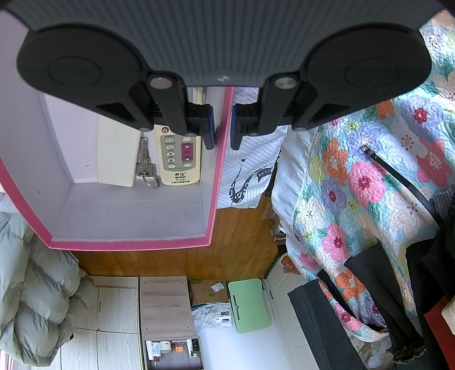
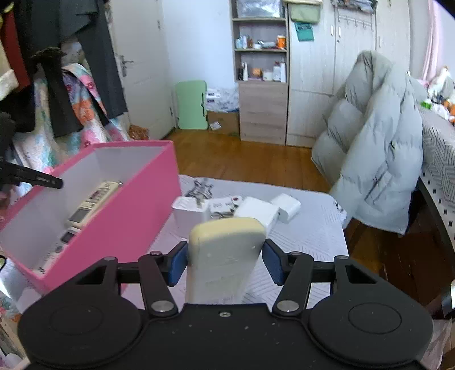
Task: Organize rigid objects
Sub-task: 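Grasp the cream remote with the right gripper and lift it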
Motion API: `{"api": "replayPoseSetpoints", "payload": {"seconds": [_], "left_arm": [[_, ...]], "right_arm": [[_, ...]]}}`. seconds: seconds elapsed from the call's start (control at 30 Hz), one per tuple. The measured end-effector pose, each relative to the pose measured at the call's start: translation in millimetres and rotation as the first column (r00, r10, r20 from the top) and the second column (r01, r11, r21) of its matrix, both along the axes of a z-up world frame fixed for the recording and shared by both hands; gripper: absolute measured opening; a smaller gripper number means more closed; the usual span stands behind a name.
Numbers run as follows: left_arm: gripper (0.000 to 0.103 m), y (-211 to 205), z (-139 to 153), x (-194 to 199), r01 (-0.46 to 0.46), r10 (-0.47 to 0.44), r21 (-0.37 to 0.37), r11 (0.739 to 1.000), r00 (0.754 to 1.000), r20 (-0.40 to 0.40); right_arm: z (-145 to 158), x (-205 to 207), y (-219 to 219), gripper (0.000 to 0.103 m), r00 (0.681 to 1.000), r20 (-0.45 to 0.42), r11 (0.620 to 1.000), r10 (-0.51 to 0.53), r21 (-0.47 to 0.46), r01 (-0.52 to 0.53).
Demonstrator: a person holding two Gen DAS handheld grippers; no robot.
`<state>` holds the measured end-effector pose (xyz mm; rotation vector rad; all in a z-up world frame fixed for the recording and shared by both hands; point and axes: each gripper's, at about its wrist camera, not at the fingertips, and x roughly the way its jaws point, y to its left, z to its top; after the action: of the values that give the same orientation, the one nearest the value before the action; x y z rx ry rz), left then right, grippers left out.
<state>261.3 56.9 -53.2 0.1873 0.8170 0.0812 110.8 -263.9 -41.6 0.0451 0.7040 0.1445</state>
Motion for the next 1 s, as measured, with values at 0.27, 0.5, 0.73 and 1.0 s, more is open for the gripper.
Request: {"api": "replayPoseSetpoints", "payload": {"seconds": [0.27,0.5,0.73,1.0], "left_arm": [[0.011,-0.5,0.1,0.3,0.000,0.000,-0.004,1.000,1.000,0.002],[0.011,-1.8,1.7,0.2,0.006,-0.006,-0.012,1.000,1.000,0.007],[0.011,-2.2,3.1,0.7,0.005,-0.005,-0.015,1.000,1.000,0.008],[0.011,-0.6,4.4,1.1,-0.002,0.002,-0.027,1.000,1.000,0.003]], "right_arm": [[1.3,-0.3,7.9,0.060,1.000,-0.020,1.000,0.005,0.007,-0.005],[-2.5,-8.6,-2.6,0.059,0.997,-0.059,0.997,-0.049,0.060,0.052],[33.0,-6.1,10.9,0.059,1.000,0.017,1.000,0.024,0.001,-0.024],[102.6,7.5,62.1,0.059,0.942,0.229,0.965,0.246,0.036,-0.261]]}}
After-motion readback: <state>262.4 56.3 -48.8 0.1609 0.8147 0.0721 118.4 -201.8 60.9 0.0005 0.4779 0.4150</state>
